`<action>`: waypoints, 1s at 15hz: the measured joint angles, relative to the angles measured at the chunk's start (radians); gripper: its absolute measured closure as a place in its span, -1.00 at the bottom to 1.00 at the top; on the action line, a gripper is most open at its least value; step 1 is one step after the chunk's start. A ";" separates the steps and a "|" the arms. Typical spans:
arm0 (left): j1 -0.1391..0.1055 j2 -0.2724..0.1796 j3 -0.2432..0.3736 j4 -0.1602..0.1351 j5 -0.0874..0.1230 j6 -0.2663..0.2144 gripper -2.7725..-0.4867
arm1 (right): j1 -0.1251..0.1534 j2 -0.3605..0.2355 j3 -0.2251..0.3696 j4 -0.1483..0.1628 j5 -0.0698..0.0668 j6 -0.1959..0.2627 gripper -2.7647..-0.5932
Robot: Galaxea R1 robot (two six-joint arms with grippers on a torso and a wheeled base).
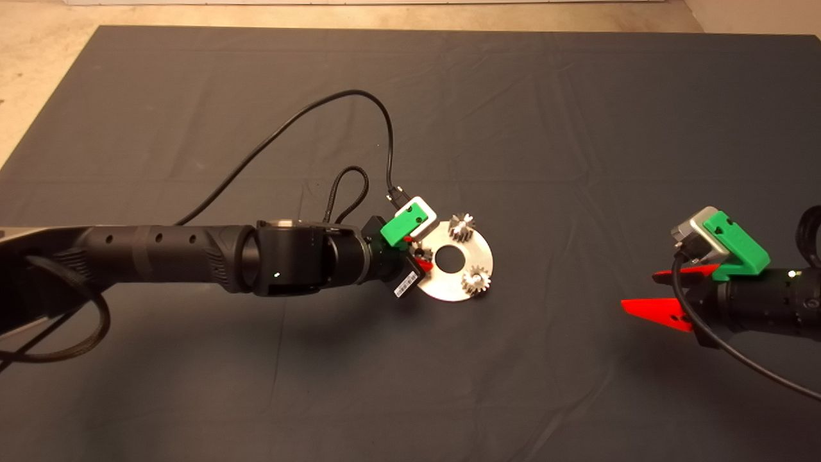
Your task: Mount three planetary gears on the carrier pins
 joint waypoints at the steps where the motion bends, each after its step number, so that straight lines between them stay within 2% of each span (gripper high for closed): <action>1: 0.000 0.000 0.000 0.000 0.000 0.000 0.80 | 0.000 0.000 0.000 0.000 0.000 0.000 -0.09; 4: 0.000 0.000 0.000 0.000 0.000 0.000 0.70 | 0.001 0.000 0.000 0.000 0.000 0.000 -0.09; 10: 0.000 -0.006 0.004 0.000 -0.005 0.000 0.69 | 0.003 -0.001 0.000 0.000 0.000 0.000 -0.09; 11: 0.000 -0.007 0.006 0.000 -0.005 0.000 0.62 | 0.003 -0.002 0.000 0.000 -0.001 0.000 -0.09; 15: 0.000 -0.011 0.014 0.003 -0.004 0.000 0.61 | 0.004 -0.002 0.000 0.000 -0.001 0.000 -0.09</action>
